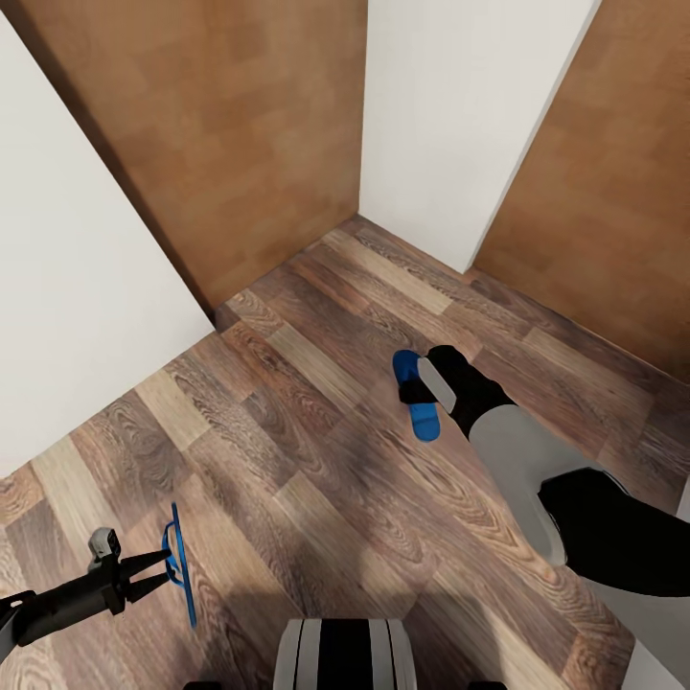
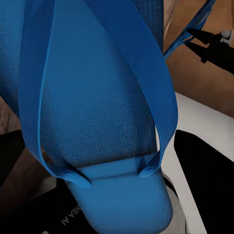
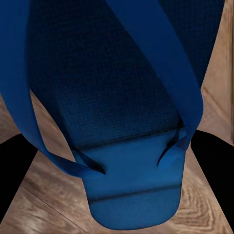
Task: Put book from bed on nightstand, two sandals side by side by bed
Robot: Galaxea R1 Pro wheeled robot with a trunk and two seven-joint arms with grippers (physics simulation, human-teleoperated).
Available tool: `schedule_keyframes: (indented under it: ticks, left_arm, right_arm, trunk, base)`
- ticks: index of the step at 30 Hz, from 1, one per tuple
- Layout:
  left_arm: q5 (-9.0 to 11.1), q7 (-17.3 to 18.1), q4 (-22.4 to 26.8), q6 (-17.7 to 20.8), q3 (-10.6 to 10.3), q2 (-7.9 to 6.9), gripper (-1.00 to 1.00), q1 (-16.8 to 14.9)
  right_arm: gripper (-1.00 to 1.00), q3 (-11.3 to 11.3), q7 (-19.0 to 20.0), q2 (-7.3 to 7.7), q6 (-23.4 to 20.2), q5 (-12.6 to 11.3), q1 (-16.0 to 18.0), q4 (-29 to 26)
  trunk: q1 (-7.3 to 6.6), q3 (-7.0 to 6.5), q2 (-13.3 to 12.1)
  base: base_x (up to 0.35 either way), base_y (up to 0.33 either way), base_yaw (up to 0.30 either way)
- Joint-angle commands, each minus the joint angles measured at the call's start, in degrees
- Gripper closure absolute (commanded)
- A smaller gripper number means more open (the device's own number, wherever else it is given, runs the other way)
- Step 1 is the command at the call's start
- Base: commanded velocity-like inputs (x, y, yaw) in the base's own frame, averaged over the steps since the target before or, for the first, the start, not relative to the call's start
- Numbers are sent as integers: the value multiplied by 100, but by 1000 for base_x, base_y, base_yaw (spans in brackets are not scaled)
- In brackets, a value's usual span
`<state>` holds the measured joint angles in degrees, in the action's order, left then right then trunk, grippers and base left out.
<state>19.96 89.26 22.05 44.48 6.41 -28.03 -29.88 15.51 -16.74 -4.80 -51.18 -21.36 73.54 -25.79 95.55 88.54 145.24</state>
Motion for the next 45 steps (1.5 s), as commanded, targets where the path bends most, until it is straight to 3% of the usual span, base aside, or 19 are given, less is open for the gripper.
schedule_keyframes:
  ticks: [1, 45]
  left_arm:
    - [-8, 21, 1, 61, 0, 0, 100, 0]
    - [-10, 12, 1, 61, -1, 0, 100, 0]
  right_arm:
    - [100, 37, -40, 4, -13, -66, 2, -5]
    - [100, 40, 52, -4, -15, -112, -60, 12]
  trunk:
    - [-3, -19, 0]
    - [-117, -994, -59]
  base:
    - [0, 0, 0]
    - [0, 0, 0]
